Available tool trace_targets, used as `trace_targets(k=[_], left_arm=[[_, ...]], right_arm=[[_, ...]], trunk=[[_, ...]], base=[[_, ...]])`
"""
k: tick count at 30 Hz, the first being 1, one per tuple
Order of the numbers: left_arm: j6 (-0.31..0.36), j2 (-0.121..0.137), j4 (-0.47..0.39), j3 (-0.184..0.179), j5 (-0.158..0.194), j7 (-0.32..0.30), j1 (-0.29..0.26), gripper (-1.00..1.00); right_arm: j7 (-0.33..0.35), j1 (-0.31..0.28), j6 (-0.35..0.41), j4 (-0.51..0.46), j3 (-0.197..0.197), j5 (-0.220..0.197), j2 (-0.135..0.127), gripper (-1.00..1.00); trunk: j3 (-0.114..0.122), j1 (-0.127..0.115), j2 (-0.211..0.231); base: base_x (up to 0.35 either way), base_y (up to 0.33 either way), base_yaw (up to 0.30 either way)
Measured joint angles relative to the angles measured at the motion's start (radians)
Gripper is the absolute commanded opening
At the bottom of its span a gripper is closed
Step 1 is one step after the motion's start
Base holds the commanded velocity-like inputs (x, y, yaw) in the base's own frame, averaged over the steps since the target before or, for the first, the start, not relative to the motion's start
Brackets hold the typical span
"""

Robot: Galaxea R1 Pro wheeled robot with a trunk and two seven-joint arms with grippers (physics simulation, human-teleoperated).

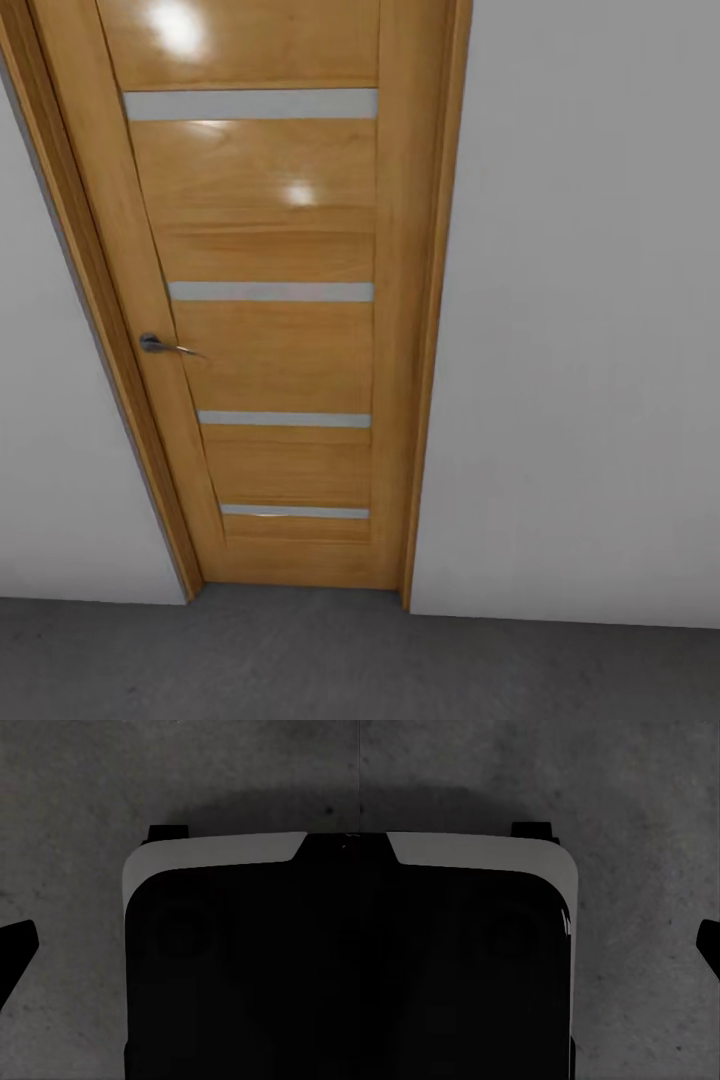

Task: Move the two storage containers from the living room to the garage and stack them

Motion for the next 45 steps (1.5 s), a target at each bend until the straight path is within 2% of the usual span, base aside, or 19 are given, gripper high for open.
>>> trace_targets(k=[45], left_arm=[[-0.001,0.000,0.000,0.000,0.000,0.001,0.000,1.00]], right_arm=[[0.000,0.000,0.000,0.000,-0.001,-0.001,0.000,1.00]], trunk=[[0.000,0.000,0.000]], base=[[0.004,0.000,0.000]])
